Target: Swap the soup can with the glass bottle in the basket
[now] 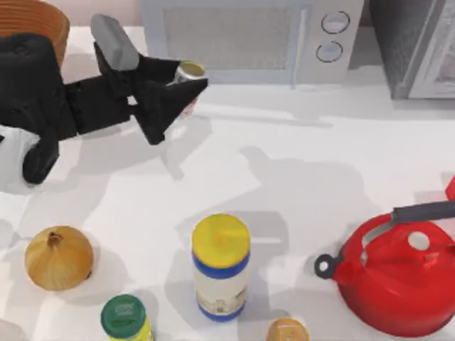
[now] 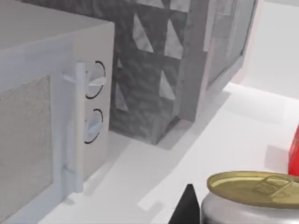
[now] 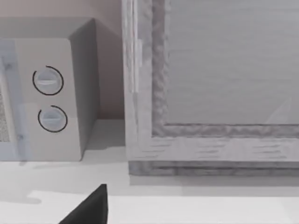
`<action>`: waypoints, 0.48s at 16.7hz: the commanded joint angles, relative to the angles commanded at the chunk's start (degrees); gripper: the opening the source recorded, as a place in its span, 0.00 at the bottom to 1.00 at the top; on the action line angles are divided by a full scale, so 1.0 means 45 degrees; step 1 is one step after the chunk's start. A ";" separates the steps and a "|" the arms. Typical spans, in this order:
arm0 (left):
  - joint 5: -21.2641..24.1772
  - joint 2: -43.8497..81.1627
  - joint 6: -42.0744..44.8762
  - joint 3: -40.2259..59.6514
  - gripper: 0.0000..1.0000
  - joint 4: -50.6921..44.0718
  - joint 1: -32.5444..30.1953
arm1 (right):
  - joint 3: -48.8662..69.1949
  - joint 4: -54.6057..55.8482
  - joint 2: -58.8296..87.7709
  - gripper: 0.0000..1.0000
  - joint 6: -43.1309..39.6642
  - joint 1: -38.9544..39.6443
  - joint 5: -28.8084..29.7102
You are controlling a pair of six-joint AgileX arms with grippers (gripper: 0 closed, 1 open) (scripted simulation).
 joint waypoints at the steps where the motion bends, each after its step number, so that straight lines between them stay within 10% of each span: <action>1: 0.0555 0.1103 -0.0022 0.0518 0.00 0.0531 -0.0144 | 0.0000 0.0000 0.0000 1.00 0.0000 0.0000 0.0000; 8: 0.3618 0.6840 0.0189 0.3627 0.00 0.3746 -0.0940 | 0.0000 0.0000 0.0000 1.00 0.0000 0.0000 0.0000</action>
